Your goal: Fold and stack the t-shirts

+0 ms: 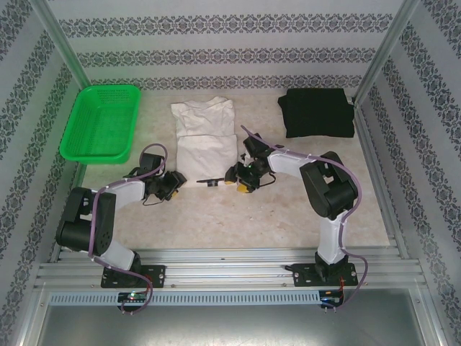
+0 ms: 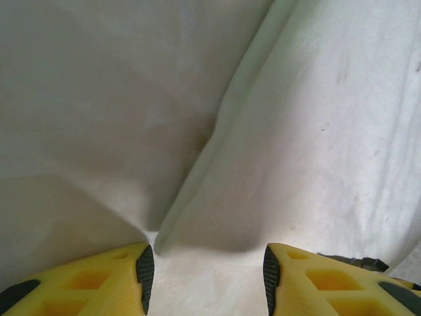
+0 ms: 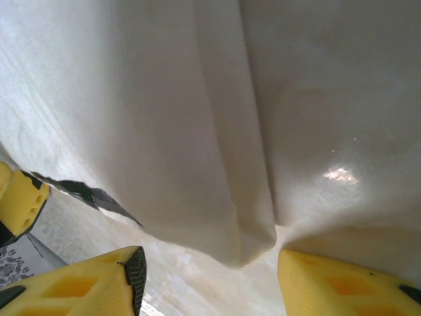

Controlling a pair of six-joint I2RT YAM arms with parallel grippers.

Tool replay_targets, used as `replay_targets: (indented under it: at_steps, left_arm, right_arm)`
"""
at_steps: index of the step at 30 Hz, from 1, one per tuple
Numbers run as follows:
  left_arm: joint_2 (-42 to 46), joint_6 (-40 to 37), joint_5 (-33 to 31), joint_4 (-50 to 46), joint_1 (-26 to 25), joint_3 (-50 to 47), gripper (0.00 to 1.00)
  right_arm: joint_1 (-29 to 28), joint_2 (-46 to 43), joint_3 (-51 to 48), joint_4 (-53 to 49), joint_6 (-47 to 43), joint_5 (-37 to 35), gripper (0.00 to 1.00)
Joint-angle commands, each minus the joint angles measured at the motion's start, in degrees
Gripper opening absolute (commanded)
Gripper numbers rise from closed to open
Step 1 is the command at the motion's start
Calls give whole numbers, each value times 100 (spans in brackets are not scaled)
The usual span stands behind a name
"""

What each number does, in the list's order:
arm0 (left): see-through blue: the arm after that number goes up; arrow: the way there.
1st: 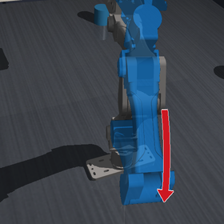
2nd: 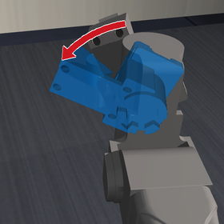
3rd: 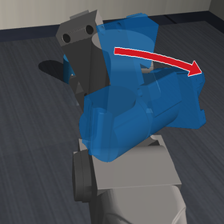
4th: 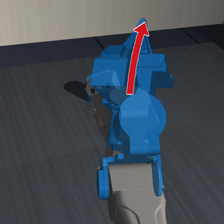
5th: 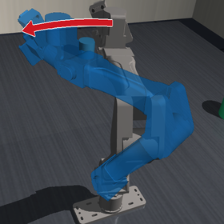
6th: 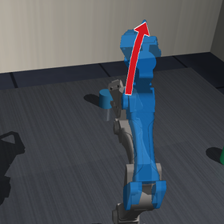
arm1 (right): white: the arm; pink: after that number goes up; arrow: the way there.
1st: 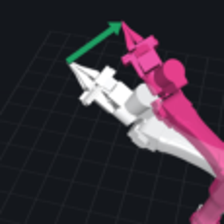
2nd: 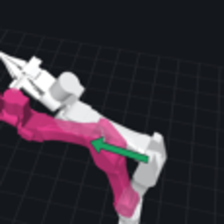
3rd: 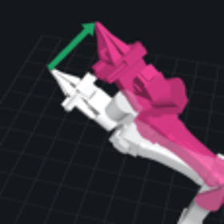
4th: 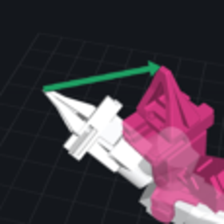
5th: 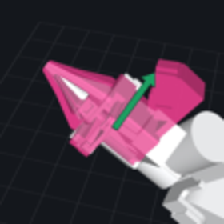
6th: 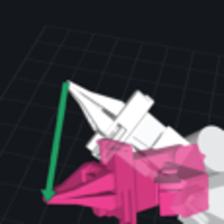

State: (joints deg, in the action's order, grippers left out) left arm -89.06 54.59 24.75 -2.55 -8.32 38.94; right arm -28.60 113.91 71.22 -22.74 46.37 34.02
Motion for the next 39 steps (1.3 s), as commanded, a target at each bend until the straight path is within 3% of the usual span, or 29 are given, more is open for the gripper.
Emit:
replay_targets:
  at_steps: [1,8,19,21,30,39]
  left_arm:
    - [-232,35,-218,375,-74,351,48]
    - [-499,-53,-143,224,-82,663,40]
    - [-106,-155,-91,43,-99,392,5]
    - [69,-234,-90,-124,-120,387,0]
    - [1505,-3,-73,-527,-238,-466,0]
    - [3468,346,-88,-1744,-452,-1303,0]
  right_arm:
    - [57,399,328,375,-108,-253,56]
    - [65,680,813,119,-153,-248,47]
    - [104,605,916,23,-75,-257,1]
    - [118,486,877,-18,-62,-248,0]
    - [-47,-641,77,-230,76,-197,0]
    - [-937,-1968,-1099,-327,687,-271,0]
